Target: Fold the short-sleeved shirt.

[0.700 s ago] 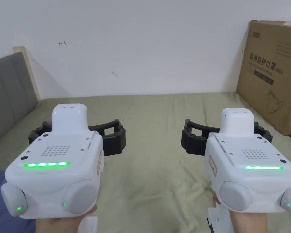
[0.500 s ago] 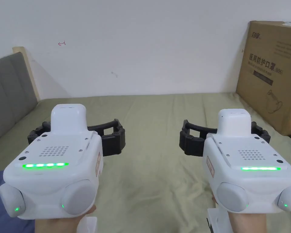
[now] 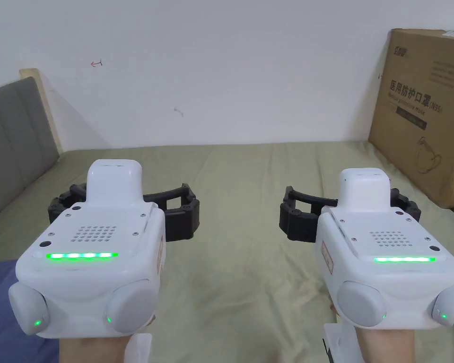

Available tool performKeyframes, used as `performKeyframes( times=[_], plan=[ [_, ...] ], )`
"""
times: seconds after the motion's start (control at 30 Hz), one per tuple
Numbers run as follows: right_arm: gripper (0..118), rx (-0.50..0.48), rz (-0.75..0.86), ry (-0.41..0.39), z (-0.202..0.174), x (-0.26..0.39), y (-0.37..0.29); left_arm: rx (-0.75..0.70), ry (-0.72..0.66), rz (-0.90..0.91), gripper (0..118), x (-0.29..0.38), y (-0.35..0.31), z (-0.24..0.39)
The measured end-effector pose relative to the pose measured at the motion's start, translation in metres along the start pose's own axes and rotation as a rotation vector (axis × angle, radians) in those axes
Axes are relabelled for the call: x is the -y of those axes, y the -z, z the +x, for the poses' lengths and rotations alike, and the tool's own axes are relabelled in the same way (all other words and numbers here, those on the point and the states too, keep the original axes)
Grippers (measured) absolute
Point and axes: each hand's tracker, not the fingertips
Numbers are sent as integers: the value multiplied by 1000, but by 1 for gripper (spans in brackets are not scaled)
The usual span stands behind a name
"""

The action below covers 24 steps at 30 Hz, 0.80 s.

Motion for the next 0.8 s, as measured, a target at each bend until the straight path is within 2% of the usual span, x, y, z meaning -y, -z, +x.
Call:
performKeyframes(
  times=[0.8],
  plan=[
    [118, 3, -27, -14, -2, 4, 1, -16, -12, -13, 118, 4, 1, -3]
  ],
)
